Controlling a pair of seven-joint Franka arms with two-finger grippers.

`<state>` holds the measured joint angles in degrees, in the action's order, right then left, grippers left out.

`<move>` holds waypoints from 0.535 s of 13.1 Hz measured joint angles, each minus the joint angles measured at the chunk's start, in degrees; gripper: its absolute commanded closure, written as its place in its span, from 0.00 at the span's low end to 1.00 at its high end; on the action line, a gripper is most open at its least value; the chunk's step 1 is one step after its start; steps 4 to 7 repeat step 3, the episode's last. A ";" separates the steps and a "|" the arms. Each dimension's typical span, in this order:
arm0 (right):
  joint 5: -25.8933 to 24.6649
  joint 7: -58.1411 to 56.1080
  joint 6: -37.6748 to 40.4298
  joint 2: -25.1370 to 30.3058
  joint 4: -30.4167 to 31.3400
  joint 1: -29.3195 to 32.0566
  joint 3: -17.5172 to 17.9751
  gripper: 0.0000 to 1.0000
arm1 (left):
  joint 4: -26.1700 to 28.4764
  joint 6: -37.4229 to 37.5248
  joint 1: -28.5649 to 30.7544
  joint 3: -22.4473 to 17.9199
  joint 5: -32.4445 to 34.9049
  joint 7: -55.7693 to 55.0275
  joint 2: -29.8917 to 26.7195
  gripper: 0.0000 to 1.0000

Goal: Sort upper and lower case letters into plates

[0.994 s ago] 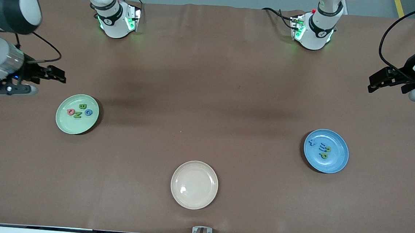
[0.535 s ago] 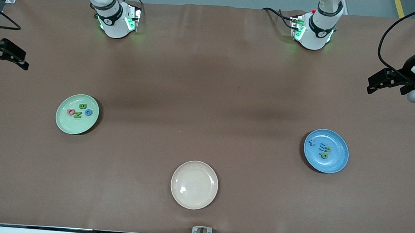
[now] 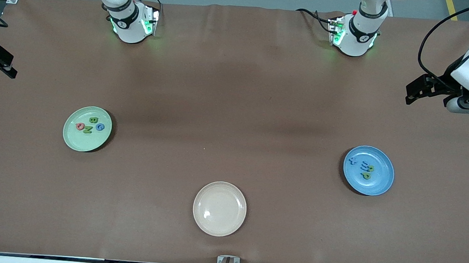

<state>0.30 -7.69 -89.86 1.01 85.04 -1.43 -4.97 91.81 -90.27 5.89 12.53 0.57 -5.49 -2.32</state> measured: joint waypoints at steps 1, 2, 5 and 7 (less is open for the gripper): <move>0.00 0.00 0.02 -0.04 -0.01 0.01 -0.03 0.00 | -0.62 0.00 0.06 -0.01 0.00 0.01 -0.02 0.00; 0.00 0.00 0.03 -0.09 -0.01 0.01 -0.04 0.00 | -1.00 0.00 0.12 -0.03 0.00 0.01 -0.04 0.00; 0.00 0.00 0.09 -0.18 -0.01 0.01 -0.05 0.00 | -1.17 0.00 0.16 -0.12 0.00 0.02 -0.04 0.00; 0.00 0.00 0.09 -0.18 -0.01 0.01 -0.05 0.00 | -1.17 0.00 0.16 -0.12 0.00 0.02 -0.04 0.00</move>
